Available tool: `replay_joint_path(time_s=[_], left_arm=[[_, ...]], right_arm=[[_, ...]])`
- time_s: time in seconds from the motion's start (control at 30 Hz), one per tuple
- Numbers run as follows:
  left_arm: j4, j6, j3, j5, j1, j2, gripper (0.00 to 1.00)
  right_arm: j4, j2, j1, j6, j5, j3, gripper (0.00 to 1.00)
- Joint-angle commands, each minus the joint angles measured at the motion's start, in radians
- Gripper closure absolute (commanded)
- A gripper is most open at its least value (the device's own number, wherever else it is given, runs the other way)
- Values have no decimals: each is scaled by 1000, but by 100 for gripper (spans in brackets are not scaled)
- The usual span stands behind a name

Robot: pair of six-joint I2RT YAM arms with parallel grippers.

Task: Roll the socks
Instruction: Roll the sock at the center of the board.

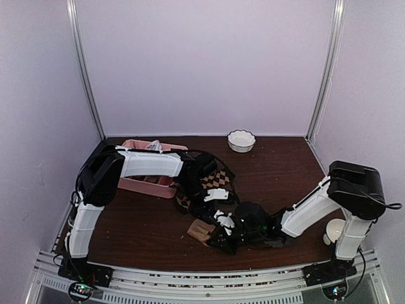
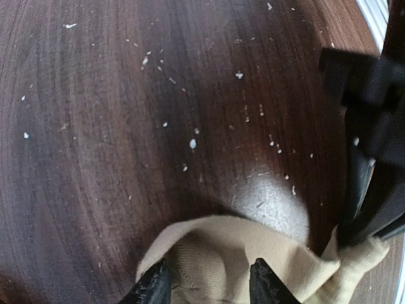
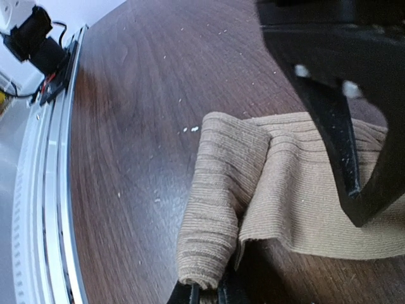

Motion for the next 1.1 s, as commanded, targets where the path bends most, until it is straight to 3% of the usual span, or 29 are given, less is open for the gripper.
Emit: replay_joint_path(time_s=[0.0, 0.17, 0.4, 0.6, 0.67, 0.7, 0.83, 0.97, 1.07], left_arm=[[-36, -1, 6, 24, -7, 21, 57], [-37, -30, 37, 26, 3, -1, 57], [-21, -65, 67, -16, 38, -37, 51], [-33, -48, 69, -75, 46, -95, 44], [-4, -50, 17, -82, 58, -139, 5], [3, -51, -4, -84, 65, -159, 3], [4, -52, -70, -94, 89, -235, 2], [-61, 25, -163, 30, 79, -294, 2], [-51, 52, -265, -2, 33, -300, 8]], right_arm=[[-147, 89, -11, 134, 2, -41, 100], [-222, 132, -30, 258, -2, -51, 100], [-202, 188, -45, 457, -87, -92, 100], [-244, 184, -50, 517, -123, -93, 100], [-280, 179, -55, 514, -123, -81, 100], [-297, 174, -58, 511, -123, -72, 100], [-351, 174, -66, 496, -127, -41, 100], [-334, 191, -82, 507, -161, -30, 100], [-322, 195, -95, 512, -177, -21, 100]])
